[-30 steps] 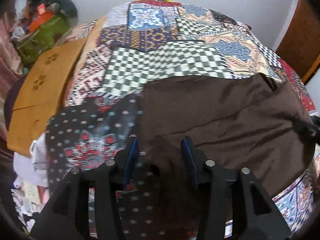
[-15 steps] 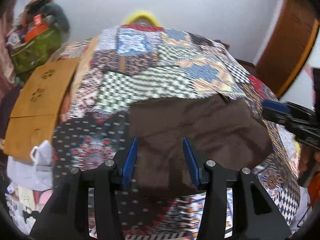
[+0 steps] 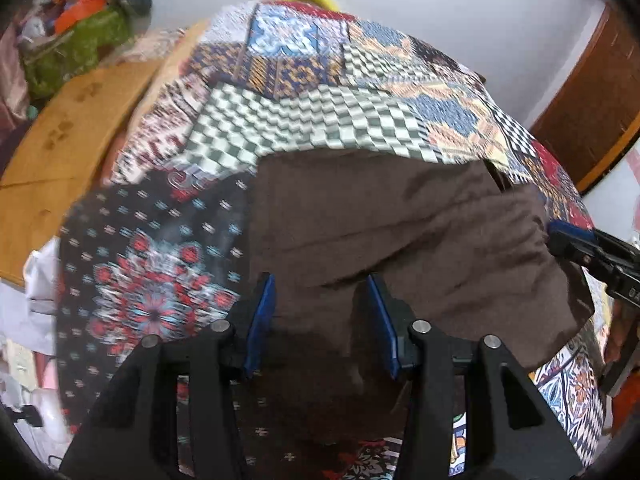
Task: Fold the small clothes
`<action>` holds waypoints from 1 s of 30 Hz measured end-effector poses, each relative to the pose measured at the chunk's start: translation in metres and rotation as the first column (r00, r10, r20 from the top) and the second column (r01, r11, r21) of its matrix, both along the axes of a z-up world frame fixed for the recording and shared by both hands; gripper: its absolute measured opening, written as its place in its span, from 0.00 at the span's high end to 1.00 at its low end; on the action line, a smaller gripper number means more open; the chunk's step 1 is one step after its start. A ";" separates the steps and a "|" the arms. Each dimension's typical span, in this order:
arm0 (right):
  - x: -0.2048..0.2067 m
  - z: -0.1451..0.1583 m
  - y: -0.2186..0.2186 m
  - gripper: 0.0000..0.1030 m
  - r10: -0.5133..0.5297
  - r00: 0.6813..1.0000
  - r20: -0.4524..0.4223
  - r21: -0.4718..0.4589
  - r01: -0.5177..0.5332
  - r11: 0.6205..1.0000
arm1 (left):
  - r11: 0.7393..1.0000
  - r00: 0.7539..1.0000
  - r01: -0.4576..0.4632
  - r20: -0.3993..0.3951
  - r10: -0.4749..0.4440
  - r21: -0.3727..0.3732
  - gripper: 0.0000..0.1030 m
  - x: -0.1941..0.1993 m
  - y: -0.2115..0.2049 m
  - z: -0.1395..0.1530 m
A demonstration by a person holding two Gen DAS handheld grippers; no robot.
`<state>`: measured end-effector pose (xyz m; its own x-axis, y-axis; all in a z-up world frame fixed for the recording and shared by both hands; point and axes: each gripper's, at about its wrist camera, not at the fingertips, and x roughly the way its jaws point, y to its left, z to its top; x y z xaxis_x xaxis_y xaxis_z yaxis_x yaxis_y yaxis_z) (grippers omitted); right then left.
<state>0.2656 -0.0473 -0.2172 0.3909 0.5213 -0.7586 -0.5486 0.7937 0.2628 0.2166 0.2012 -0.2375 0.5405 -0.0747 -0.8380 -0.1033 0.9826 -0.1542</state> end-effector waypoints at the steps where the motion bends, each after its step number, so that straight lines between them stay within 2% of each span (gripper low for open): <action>1: -0.001 0.002 -0.003 0.65 -0.010 1.000 -0.002 0.003 0.010 1.000 | 1.000 1.000 -0.005 0.009 0.005 0.020 0.55 -0.002 -0.001 0.007; 3: -0.007 0.011 -0.009 0.65 -0.025 1.000 0.011 0.015 0.025 1.000 | 1.000 0.999 -0.001 0.041 0.001 0.005 0.55 -0.006 0.000 0.024; 7: -0.027 0.045 -0.017 0.65 -0.037 0.995 0.090 0.063 0.031 0.998 | 1.000 0.991 -0.005 0.137 0.003 0.011 0.55 -0.027 -0.008 0.066; 11: -0.060 0.095 -0.023 0.65 -0.041 0.976 0.215 0.125 0.014 0.992 | 0.999 0.967 0.004 0.254 -0.013 0.034 0.55 -0.059 -0.026 0.121; 15: -0.102 0.150 -0.030 0.65 -0.054 0.930 0.363 0.200 -0.021 0.980 | 0.997 0.912 0.013 0.407 -0.044 0.080 0.55 -0.107 -0.053 0.182; 19: -0.144 0.192 -0.036 0.65 -0.066 0.875 0.479 0.254 -0.066 0.965 | 0.991 0.834 -0.002 0.547 -0.072 0.134 0.55 -0.159 -0.080 0.230; 22: -0.178 0.215 -0.040 0.65 -0.079 0.824 0.562 0.276 -0.097 0.956 | 0.987 0.784 -0.030 0.617 -0.077 0.161 0.55 -0.194 -0.097 0.252; 23: -0.192 0.221 -0.041 0.65 -0.086 0.804 0.588 0.283 -0.106 0.953 | 0.985 0.775 -0.041 0.627 -0.074 0.166 0.55 -0.201 -0.100 0.255; 25: -0.209 0.228 -0.043 0.65 -0.100 0.782 0.615 0.295 -0.110 0.949 | 0.981 0.745 -0.079 0.664 -0.061 0.178 0.54 -0.221 -0.109 0.260; 26: -0.219 0.229 -0.045 0.61 -0.116 0.773 0.624 0.308 -0.106 0.945 | 0.981 0.736 -0.081 0.674 -0.059 0.174 0.50 -0.227 -0.112 0.261; 27: -0.225 0.229 -0.046 0.51 -0.130 0.771 0.624 0.318 -0.099 0.943 | 0.982 0.731 -0.080 0.680 -0.057 0.169 0.45 -0.232 -0.114 0.261; 30: -0.235 0.225 -0.049 0.37 -0.160 0.770 0.618 0.333 -0.072 0.940 | 0.983 0.712 -0.095 0.701 -0.044 0.158 0.34 -0.247 -0.120 0.259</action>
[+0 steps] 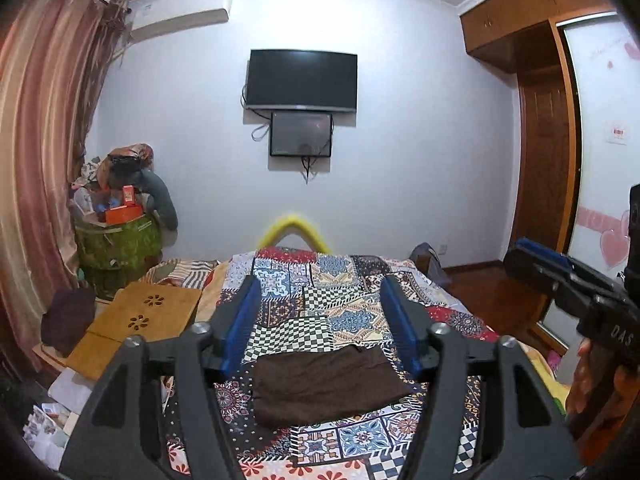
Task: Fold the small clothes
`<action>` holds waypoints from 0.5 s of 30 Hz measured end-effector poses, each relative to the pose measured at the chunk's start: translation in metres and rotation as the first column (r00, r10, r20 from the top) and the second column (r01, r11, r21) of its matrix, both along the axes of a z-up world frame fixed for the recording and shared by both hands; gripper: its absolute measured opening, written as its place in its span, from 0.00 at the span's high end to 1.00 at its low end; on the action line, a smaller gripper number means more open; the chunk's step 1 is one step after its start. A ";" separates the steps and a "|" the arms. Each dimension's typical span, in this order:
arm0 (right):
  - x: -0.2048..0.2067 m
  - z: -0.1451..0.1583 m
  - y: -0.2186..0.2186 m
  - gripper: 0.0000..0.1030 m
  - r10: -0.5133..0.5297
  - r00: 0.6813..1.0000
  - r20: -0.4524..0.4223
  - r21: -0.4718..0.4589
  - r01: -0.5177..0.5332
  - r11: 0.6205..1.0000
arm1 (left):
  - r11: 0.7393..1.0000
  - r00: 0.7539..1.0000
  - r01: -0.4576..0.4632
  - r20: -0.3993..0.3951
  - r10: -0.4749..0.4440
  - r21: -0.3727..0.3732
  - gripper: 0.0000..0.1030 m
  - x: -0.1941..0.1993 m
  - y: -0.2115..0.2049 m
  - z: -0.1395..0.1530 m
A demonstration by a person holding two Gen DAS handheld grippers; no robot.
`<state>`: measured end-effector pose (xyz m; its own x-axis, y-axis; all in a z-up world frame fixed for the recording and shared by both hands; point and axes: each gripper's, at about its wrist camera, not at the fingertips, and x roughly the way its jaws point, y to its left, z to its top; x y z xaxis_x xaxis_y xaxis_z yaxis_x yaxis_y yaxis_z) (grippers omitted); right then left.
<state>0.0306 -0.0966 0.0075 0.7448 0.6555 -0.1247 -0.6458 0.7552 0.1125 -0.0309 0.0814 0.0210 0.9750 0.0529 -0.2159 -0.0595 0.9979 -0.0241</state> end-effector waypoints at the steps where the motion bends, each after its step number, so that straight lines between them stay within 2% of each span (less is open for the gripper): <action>1: -0.002 -0.002 0.000 0.35 -0.009 1.000 -0.002 -0.006 0.009 1.000 | 1.000 1.000 -0.009 0.008 0.009 0.003 0.31 -0.004 -0.002 -0.001; 3: -0.001 -0.005 0.001 0.21 -0.034 0.999 -0.008 -0.027 0.034 0.999 | 1.000 1.000 -0.014 0.018 0.014 0.006 0.14 -0.010 -0.004 -0.003; 5: -0.004 -0.006 0.000 0.12 -0.057 0.998 -0.003 -0.032 0.057 0.998 | 1.000 1.000 -0.017 0.020 0.017 0.005 0.07 -0.012 -0.005 -0.005; 8: -0.005 -0.007 -0.002 0.00 -0.090 0.996 0.001 -0.038 0.090 0.995 | 1.000 1.000 -0.024 0.017 0.024 0.002 0.02 -0.011 -0.004 -0.007; 15: -0.012 -0.006 -0.003 0.00 -0.116 0.993 0.006 -0.060 0.116 0.991 | 0.998 0.998 -0.056 0.015 0.057 -0.030 0.00 -0.015 0.003 -0.008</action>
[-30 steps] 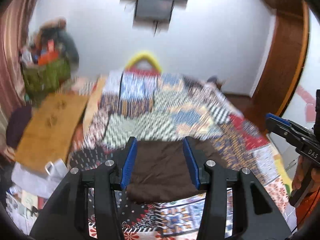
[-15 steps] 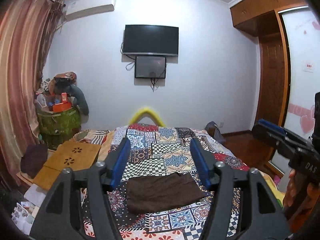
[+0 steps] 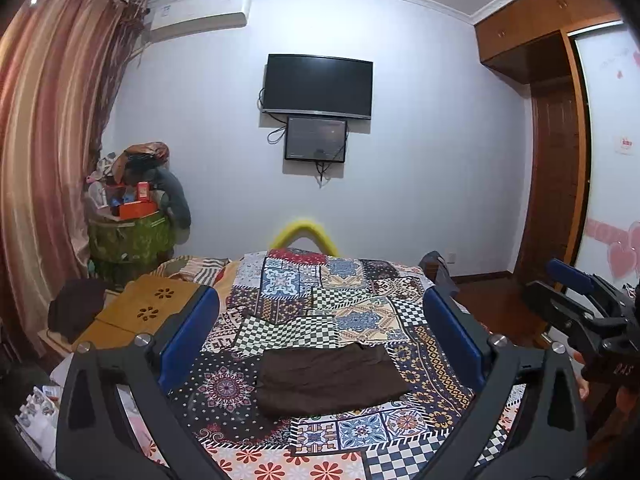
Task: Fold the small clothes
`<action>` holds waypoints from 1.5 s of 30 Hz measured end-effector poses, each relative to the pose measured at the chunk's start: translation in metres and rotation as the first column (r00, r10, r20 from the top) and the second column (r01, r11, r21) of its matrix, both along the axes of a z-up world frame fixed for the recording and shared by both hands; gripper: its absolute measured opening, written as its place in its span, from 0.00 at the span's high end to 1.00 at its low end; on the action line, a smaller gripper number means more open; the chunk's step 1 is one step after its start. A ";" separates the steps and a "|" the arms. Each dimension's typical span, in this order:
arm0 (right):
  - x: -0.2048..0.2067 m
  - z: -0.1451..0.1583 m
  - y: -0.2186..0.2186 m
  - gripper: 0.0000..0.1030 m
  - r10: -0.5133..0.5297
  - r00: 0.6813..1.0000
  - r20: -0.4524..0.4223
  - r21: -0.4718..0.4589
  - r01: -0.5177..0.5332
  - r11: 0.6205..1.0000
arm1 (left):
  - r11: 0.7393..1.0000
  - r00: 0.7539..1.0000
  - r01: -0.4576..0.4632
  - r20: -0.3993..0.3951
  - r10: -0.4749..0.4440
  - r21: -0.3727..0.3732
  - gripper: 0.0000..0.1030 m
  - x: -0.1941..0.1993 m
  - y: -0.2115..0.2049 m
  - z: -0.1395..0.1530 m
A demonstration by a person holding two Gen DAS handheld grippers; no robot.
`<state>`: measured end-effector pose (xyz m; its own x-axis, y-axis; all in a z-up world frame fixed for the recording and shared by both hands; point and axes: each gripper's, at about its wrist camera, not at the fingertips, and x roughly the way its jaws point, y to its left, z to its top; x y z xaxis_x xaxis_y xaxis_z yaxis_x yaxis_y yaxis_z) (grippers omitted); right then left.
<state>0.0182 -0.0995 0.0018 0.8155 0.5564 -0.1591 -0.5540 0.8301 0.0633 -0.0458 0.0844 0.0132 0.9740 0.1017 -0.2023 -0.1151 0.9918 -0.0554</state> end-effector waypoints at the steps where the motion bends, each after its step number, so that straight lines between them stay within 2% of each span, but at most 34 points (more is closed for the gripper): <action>1: 0.001 0.000 0.000 0.00 0.000 1.000 -0.002 0.000 0.000 1.000 | 1.000 1.000 -0.001 -0.003 0.001 -0.003 0.00 0.001 0.001 -0.001; 22: -0.004 -0.005 0.001 0.00 -0.002 1.000 -0.001 -0.026 0.002 1.000 | 1.000 1.000 0.011 -0.015 -0.011 0.005 0.00 -0.001 0.004 -0.010; 45: -0.003 -0.006 -0.004 0.00 -0.011 1.000 -0.023 -0.007 0.011 1.000 | 0.998 0.998 0.055 -0.034 -0.055 0.005 0.00 0.002 0.006 -0.010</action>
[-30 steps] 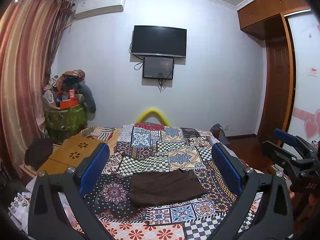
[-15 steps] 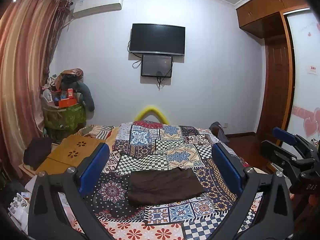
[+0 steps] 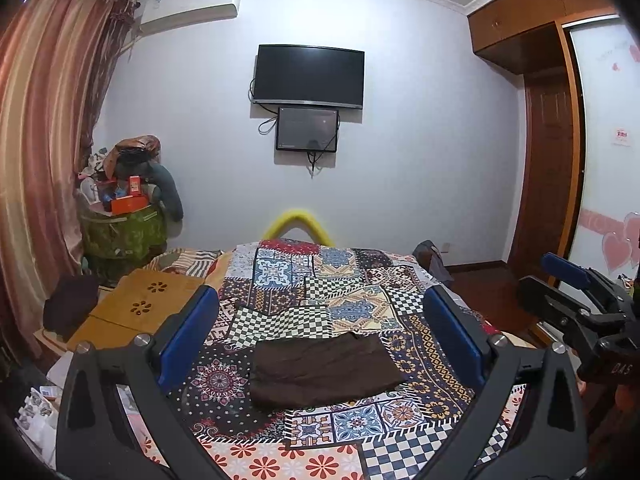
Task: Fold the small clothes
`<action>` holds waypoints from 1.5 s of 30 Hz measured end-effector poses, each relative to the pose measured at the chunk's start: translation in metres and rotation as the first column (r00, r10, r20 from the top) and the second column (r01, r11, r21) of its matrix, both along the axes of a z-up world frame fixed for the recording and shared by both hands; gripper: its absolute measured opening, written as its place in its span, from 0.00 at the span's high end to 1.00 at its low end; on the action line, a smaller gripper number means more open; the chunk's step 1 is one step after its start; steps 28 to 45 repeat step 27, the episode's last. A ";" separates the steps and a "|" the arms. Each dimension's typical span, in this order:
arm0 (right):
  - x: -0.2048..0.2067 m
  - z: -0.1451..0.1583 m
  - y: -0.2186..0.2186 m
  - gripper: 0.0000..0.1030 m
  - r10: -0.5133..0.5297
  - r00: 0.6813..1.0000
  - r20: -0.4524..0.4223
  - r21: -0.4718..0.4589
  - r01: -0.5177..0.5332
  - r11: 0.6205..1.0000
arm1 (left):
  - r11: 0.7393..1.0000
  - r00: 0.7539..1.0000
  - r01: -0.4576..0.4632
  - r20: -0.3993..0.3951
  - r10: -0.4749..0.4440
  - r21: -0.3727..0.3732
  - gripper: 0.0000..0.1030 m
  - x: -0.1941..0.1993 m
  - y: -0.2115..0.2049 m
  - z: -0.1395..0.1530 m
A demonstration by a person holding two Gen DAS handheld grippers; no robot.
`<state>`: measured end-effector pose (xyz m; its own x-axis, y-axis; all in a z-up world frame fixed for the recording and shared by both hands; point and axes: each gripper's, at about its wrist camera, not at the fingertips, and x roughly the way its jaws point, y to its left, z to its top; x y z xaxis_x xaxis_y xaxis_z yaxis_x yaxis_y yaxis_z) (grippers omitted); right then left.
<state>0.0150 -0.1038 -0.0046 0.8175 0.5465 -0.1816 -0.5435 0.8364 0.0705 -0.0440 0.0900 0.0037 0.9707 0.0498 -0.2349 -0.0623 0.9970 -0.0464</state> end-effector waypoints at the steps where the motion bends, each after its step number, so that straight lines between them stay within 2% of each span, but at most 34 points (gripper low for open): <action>1: 0.000 0.000 0.000 0.00 0.000 1.000 -0.001 0.001 0.000 1.000 | 1.000 1.000 0.002 0.000 -0.002 -0.001 0.00 0.000 0.000 0.000; 21: 0.001 -0.001 0.001 0.00 -0.006 1.000 -0.011 -0.003 0.006 1.000 | 0.999 0.999 0.044 -0.016 -0.044 -0.007 0.00 -0.002 0.002 0.000; 45: 0.003 0.000 0.001 0.00 -0.006 1.000 -0.015 -0.002 0.006 1.000 | 0.999 0.999 0.033 -0.020 -0.034 -0.003 0.00 0.001 0.004 0.000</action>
